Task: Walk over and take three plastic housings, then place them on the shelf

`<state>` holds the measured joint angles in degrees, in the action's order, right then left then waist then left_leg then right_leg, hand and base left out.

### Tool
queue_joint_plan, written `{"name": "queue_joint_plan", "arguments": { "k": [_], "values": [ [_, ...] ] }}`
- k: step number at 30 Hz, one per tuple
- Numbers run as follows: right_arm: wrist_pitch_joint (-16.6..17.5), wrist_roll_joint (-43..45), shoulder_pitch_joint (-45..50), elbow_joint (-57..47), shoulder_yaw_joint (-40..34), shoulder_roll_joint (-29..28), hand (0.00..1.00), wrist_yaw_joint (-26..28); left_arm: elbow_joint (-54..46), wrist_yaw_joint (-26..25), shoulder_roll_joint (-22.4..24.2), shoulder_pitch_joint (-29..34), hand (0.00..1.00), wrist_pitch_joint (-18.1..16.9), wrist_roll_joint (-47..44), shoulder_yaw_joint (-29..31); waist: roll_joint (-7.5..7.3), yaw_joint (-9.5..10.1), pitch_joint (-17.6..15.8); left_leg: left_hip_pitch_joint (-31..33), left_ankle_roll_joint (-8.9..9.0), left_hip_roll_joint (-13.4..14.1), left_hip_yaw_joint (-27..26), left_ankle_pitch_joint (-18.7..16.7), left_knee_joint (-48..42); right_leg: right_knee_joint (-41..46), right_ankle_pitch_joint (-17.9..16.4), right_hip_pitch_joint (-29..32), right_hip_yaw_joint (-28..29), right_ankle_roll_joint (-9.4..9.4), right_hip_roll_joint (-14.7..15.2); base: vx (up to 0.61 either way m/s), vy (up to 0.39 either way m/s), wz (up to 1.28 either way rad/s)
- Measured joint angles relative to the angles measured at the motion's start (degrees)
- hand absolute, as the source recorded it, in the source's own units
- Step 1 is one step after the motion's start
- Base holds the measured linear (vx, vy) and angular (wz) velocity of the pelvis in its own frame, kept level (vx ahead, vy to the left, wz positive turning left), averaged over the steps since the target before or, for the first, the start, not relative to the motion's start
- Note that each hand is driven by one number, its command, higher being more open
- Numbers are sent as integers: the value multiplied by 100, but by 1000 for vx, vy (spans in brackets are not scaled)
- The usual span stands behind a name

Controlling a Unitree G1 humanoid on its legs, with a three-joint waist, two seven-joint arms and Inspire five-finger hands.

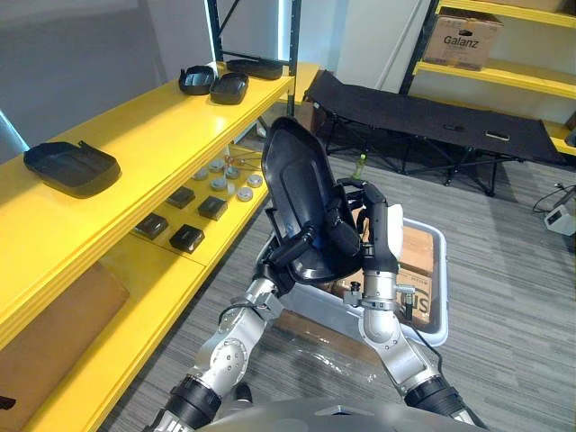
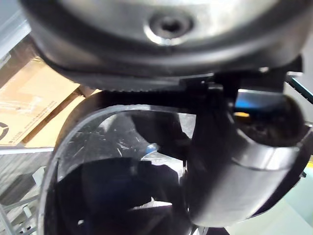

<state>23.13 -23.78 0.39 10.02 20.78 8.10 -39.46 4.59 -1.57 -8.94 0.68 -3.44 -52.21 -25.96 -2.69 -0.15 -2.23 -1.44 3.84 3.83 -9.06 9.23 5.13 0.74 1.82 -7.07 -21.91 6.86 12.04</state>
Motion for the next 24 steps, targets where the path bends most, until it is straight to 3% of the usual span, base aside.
{"name": "queue_joint_plan", "arguments": {
  "k": [8, 13, 18, 24],
  "values": [
    [211, 460, 224, 36, 383, -72, 100, 219, -164, -977, 452, -3, 0, -410, 1624, 389, -11, 23, 1, -3, 0, 2, 3, 0, 0, 0, 2, -9, -6, -9, -3, 0, 0, 0],
    [177, 1532, 225, 34, 245, -264, 100, 458, -829, -2050, 473, 9, 0, -478, 3951, 498, -30, 30, -10, -7, 0, 4, 5, 0, 0, 2, -3, -11, -1, -2, -3, 0, 0, 0],
    [-81, 2439, 236, -105, 65, -438, 100, 867, -1125, -2704, 690, 244, 0, -522, 5723, 1022, -10, -12, -23, -8, -1, 23, 3, -2, 0, -34, -5, -7, 7, 2, -23, 0, 0, 0],
    [-548, 3185, 284, -152, 45, -634, 100, 1468, -1159, -3107, 720, 473, 0, -520, 6509, 1223, 26, -4, -54, 9, 5, 57, -2, -12, 0, -73, -5, -7, 9, 5, -31, 0, 0, 0]
  ]
}}
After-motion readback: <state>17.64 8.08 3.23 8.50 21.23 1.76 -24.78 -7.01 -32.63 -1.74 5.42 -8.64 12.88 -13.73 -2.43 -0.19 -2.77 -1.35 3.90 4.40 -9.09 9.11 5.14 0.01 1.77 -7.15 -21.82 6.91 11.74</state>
